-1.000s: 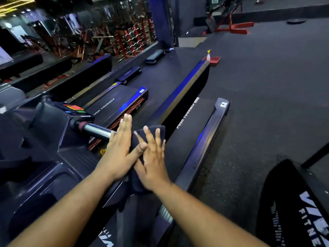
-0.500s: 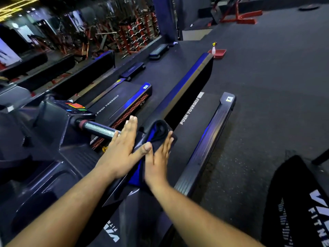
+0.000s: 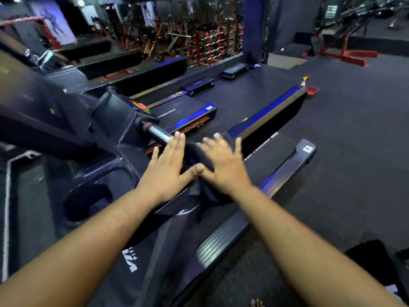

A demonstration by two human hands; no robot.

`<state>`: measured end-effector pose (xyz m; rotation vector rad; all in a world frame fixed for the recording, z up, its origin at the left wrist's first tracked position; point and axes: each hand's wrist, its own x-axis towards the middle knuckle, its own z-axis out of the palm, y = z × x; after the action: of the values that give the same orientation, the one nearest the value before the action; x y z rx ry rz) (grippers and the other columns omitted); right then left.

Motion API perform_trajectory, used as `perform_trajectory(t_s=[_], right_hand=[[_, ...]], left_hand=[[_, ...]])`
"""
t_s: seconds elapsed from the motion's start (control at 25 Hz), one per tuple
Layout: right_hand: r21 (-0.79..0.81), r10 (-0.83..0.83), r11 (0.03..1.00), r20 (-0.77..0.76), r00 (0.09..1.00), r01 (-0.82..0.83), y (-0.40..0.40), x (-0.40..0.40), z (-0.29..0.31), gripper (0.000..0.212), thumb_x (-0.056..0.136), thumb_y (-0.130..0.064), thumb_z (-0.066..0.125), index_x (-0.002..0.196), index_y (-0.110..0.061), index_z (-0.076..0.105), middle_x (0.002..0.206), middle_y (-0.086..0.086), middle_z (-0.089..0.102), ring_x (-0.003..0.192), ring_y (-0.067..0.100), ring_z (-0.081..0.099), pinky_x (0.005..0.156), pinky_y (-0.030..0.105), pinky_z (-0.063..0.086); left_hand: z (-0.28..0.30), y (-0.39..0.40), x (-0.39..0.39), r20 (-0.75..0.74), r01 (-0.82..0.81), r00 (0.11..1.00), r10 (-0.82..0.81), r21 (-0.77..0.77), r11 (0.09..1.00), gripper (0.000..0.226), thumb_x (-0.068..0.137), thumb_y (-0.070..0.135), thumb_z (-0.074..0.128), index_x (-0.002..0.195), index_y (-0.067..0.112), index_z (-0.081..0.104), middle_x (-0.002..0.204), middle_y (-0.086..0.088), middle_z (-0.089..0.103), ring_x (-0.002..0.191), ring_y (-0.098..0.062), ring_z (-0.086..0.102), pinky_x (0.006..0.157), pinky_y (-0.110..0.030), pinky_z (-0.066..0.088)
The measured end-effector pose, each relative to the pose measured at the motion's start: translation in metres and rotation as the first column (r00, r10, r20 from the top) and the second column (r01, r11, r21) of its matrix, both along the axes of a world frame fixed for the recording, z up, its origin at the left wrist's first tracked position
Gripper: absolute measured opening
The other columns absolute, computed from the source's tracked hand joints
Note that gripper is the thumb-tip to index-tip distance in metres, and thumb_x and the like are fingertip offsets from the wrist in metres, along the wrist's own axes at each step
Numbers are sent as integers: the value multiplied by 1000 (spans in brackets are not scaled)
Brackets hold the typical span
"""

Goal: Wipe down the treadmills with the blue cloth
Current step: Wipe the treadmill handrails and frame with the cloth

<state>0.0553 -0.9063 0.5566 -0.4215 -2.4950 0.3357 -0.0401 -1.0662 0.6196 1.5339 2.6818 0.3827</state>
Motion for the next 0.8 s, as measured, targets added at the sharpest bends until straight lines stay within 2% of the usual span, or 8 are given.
perform_trajectory(t_s=[0.16,0.28,0.4,0.48,0.56,0.64,0.72,0.8], right_hand=[[-62,-210,975,86,974,215,10,-21,31,67,85,-61,26,118,-19,66,128,-2,64,138,22,42,116,64,10],[54,37,998,37,999,-39,-95,-13,22,54,87,-57,40,126,-25,62,131,-5,63,134,21,47,117,58,18],[212,286,923,182,941,-321,-97,-9,27,62,89,-63,38,139,-30,52,138,-7,58,134,16,47,117,52,23],[208,241,930,283,928,-305,-65,-22,42,66,87,-68,31,139,-32,51,136,-7,60,130,16,50,116,52,23],[146,91,981,248,965,-131,-64,-24,43,67,86,-68,28,135,-30,56,135,-3,61,129,17,51,116,53,21],[158,28,986,177,984,-56,-119,-21,30,68,87,-65,30,136,-26,56,138,-1,59,131,21,49,115,53,24],[163,120,976,155,981,-145,-179,-17,23,69,89,-63,33,146,-25,45,149,-2,49,140,22,41,116,52,24],[197,268,929,222,937,-312,-176,-15,27,72,90,-65,32,151,-27,38,156,-3,40,144,21,35,117,50,25]], left_hand=[[-3,-75,5,-215,-100,975,58,-194,976,114,68,94,-5,154,21,-23,161,6,-27,150,-10,-20,121,-55,-8],[-9,-122,4,-260,-173,957,129,-154,973,117,66,96,-9,156,21,-17,162,6,-23,150,-10,-18,120,-57,-9],[-11,-157,-1,-264,-206,949,171,-111,972,115,68,95,-7,156,22,-13,161,7,-21,150,-10,-16,120,-60,-6],[-12,-182,-7,-247,-234,947,203,-103,967,114,69,95,-6,156,23,-13,162,7,-22,149,-9,-18,119,-61,-7],[-15,-198,-11,-213,-249,951,224,-99,963,114,68,95,-4,157,24,-13,162,6,-22,148,-8,-20,119,-60,-7],[-20,-204,-13,-169,-226,962,216,-42,973,113,70,95,-1,157,24,-9,164,5,-19,149,-10,-18,120,-60,-5],[-23,-204,-14,-126,-198,971,201,33,980,110,72,94,0,158,24,-8,164,5,-17,151,-11,-17,121,-58,-4],[-25,-208,-16,-94,-167,981,173,69,984,110,73,94,0,157,24,-9,164,5,-19,150,-10,-19,121,-55,-6]])
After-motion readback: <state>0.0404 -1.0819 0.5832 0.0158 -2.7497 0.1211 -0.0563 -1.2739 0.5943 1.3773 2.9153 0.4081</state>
